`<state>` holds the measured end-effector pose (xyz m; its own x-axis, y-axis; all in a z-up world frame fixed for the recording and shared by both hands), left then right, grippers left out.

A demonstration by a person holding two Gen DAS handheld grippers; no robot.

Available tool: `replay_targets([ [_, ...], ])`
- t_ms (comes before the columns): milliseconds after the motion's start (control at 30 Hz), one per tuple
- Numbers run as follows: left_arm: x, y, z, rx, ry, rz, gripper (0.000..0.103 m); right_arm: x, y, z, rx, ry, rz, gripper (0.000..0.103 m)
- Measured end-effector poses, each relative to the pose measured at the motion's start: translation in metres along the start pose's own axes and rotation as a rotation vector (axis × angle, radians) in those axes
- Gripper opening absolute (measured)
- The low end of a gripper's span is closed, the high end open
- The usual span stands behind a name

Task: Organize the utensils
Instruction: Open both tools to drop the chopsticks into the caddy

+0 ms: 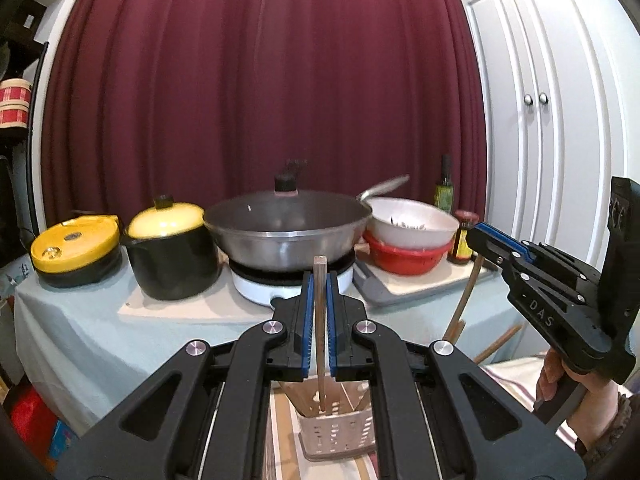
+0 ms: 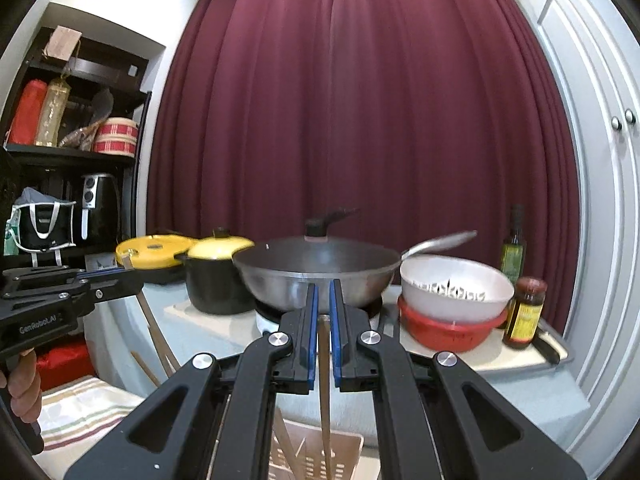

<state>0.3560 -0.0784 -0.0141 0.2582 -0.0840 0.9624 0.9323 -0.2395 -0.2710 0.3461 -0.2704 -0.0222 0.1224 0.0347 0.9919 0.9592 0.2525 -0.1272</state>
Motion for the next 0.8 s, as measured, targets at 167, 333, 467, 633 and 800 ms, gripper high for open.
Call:
replay_targets([
  [167, -0.012, 0.011, 0.003, 0.002, -0.022, 0.039, 0.009, -0.007, 0.004, -0.005, -0.008, 0.016, 0.028, 0.013],
  [333, -0.013, 0.000, 0.002, 0.007, -0.025, 0.022, 0.035, -0.005, -0.012, -0.009, -0.046, 0.024, 0.024, 0.033],
  [467, -0.015, -0.026, -0.002, 0.022, -0.009, -0.008, 0.052, -0.005, -0.035, -0.010, -0.073, 0.033, 0.023, 0.043],
  [633, -0.026, -0.061, -0.007, 0.029, 0.013, -0.017, 0.060, -0.013, -0.075, -0.002, -0.096, 0.033, 0.042, 0.048],
  [800, -0.052, -0.099, -0.012, 0.030, 0.025, 0.010, 0.061, -0.036, -0.115, 0.007, -0.105, 0.040, 0.085, 0.051],
])
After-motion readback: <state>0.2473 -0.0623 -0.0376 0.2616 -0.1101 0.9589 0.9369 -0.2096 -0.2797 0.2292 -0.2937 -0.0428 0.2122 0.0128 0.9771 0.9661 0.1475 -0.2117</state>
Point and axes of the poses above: each gripper's, at about its wrist camera, not at the fingertips, and y roughly the way its jaws point, z to its left, x to its top, the point moved 3 cm from there along y, roughly the way its jaws point
